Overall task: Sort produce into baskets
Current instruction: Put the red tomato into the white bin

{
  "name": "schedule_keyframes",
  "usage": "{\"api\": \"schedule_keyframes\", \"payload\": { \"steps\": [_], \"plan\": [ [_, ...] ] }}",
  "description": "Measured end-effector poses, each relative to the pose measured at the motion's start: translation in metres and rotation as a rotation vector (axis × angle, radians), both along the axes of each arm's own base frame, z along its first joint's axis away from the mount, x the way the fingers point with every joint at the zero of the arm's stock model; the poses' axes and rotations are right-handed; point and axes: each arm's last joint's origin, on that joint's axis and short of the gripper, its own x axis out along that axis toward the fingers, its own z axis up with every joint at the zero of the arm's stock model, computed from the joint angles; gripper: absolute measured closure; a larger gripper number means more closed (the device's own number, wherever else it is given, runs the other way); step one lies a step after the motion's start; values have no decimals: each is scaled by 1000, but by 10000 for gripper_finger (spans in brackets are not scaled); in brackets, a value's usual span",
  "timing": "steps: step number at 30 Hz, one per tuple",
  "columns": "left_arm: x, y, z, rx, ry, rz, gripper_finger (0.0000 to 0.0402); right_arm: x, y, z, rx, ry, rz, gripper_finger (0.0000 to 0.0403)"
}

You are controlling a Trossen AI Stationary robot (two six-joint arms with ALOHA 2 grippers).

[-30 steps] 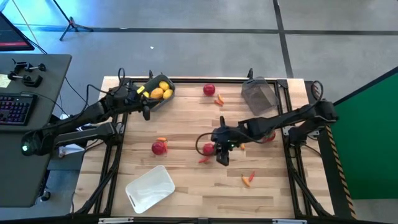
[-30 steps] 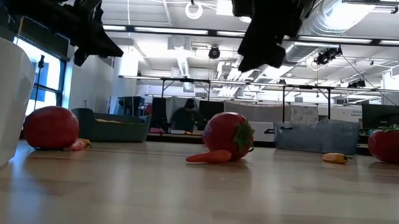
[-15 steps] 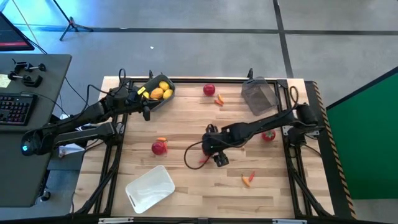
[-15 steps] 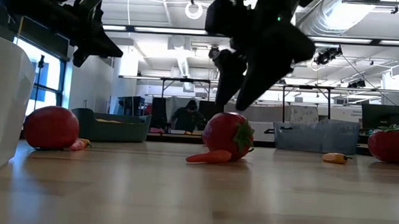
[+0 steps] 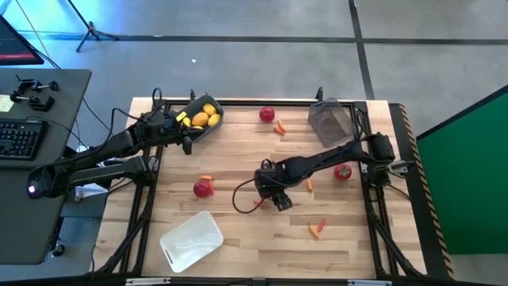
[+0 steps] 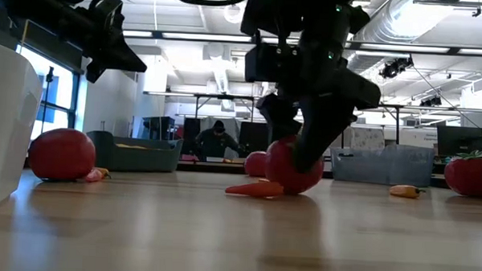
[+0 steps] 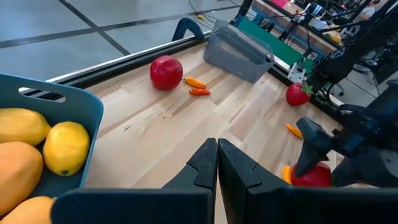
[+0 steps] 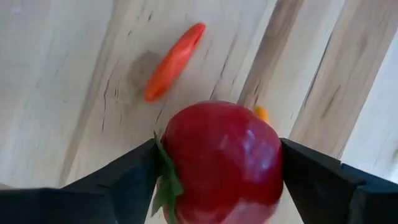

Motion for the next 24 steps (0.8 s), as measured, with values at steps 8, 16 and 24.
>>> {"api": "schedule_keyframes", "payload": {
  "steps": [8,16,24],
  "plan": [
    [0,0,0,4,0,7,401,-6,-15,11,113,50,-188,206],
    [0,1,2,13,-13,11,401,-33,-69,87,172,-75,-563,209],
    [1,1,2,42,-8,11,401,-115,-171,142,80,-129,-1062,209]
  ]
}}
